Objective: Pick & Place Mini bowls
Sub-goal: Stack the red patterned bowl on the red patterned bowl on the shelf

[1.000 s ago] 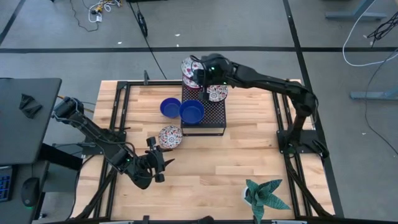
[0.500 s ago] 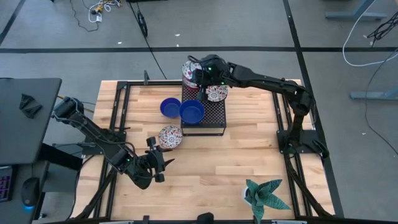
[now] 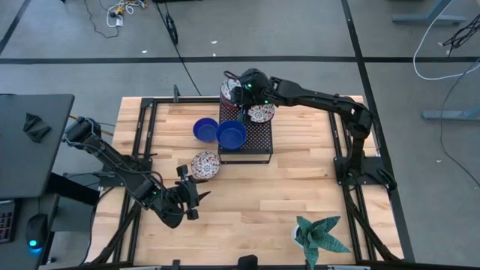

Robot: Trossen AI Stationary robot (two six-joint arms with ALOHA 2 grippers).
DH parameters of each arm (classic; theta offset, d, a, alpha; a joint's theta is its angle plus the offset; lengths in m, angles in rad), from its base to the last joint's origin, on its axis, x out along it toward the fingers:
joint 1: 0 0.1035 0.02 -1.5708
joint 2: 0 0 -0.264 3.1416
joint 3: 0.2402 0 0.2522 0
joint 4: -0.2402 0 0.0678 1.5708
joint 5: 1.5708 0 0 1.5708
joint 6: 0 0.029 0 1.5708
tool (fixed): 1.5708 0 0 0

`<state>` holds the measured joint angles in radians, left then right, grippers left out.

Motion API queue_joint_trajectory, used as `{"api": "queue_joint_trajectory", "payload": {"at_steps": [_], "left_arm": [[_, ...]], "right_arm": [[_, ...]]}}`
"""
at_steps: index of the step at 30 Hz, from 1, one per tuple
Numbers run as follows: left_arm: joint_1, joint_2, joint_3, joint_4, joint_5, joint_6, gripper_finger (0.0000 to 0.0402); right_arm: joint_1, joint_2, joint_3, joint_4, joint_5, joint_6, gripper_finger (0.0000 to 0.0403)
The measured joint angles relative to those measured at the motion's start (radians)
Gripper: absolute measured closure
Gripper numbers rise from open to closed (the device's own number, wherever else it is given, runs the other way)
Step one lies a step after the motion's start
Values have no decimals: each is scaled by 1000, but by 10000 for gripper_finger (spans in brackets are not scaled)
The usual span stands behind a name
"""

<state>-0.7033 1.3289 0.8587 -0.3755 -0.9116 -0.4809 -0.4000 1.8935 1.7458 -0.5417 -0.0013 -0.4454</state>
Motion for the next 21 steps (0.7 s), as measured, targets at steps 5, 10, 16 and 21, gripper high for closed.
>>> {"api": "queue_joint_trajectory", "payload": {"at_steps": [5,10,16,21], "left_arm": [[0,0,0,1,0,0,220],[0,0,0,2,0,0,220],[0,0,0,2,0,1,220],[0,0,0,3,0,1,220]], "right_arm": [[0,0,0,3,0,11,394],[0,-1,0,-3,0,15,394],[-1,-1,0,-6,-23,15,394],[-1,-1,0,-6,-26,18,394]]}}
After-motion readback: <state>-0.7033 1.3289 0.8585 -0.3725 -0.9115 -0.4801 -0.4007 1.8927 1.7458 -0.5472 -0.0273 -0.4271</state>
